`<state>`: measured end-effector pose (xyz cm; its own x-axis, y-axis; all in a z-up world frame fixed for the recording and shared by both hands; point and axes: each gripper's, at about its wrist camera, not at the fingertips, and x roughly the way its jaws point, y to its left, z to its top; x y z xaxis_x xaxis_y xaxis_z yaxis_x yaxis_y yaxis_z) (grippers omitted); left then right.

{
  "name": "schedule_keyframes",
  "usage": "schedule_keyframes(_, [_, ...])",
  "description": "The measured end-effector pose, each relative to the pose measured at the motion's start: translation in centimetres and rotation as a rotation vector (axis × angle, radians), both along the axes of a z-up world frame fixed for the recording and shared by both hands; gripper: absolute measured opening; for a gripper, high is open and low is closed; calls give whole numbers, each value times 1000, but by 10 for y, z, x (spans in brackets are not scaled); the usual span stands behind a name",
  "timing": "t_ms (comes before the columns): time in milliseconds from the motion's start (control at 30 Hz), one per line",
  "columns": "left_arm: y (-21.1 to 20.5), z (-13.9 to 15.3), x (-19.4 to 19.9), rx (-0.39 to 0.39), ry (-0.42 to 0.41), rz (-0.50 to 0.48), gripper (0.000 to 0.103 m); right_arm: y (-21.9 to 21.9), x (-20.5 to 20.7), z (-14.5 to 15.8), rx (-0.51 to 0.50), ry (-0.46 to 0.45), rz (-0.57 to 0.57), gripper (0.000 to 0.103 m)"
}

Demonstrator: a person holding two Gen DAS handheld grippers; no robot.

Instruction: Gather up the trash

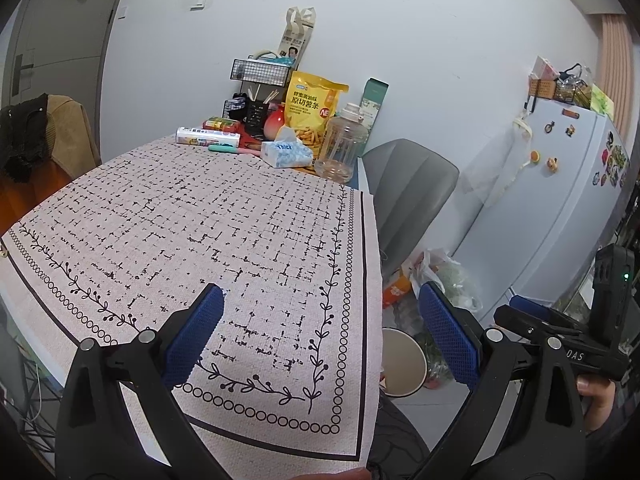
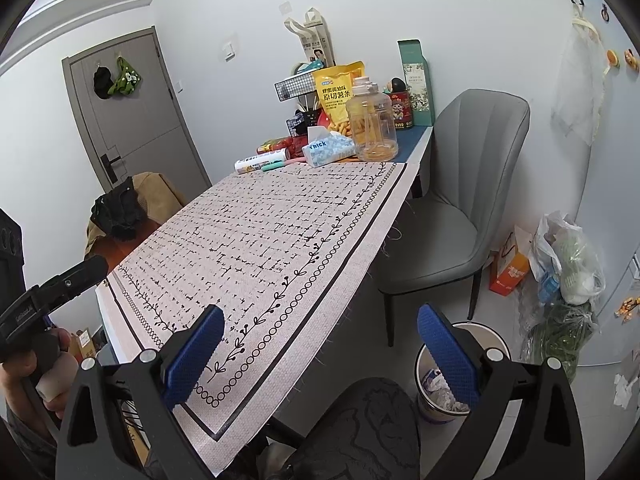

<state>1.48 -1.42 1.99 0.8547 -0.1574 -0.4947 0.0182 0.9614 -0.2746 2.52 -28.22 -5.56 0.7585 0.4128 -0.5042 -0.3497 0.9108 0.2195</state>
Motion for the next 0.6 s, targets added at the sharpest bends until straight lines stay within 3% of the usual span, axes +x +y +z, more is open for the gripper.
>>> schedule_keyframes(600, [2,-2,-2,5,9,32,97,3,0,-1,-2,4,-2,95])
